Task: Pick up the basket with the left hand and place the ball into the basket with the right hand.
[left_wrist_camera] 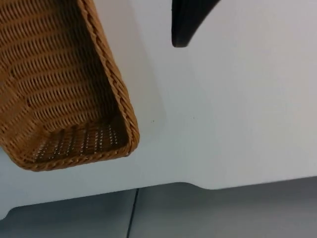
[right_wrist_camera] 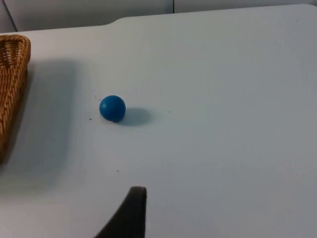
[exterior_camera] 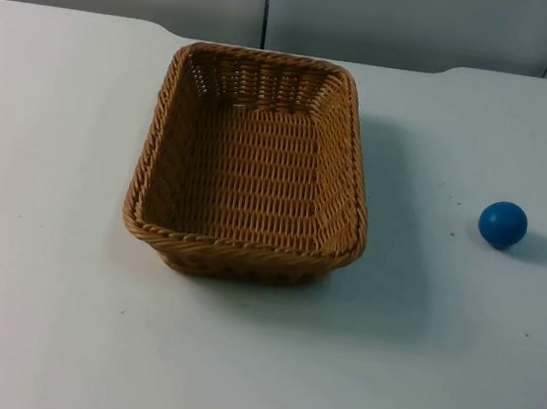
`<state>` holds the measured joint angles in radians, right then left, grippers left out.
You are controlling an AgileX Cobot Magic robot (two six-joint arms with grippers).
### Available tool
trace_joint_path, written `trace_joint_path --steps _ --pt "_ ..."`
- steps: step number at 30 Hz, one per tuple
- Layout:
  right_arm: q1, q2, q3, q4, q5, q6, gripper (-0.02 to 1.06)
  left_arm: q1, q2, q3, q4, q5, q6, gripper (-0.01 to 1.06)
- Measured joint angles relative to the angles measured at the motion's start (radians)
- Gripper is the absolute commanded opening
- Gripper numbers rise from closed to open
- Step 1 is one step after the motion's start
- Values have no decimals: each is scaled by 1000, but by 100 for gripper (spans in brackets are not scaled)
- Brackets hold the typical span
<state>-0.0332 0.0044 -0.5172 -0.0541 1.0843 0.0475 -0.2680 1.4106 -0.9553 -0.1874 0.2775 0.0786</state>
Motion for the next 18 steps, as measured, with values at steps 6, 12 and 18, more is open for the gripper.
trace_joint_path --steps 6,12,18 --pt "0 0 0 0 0 0 105 -37 174 0 -85 -132 -26 105" --pt "0 0 0 -2 0 2 105 -73 318 -32 -122 -196 -29 105" --pt "0 0 0 -2 0 2 105 -121 493 -160 -128 -184 -29 105"
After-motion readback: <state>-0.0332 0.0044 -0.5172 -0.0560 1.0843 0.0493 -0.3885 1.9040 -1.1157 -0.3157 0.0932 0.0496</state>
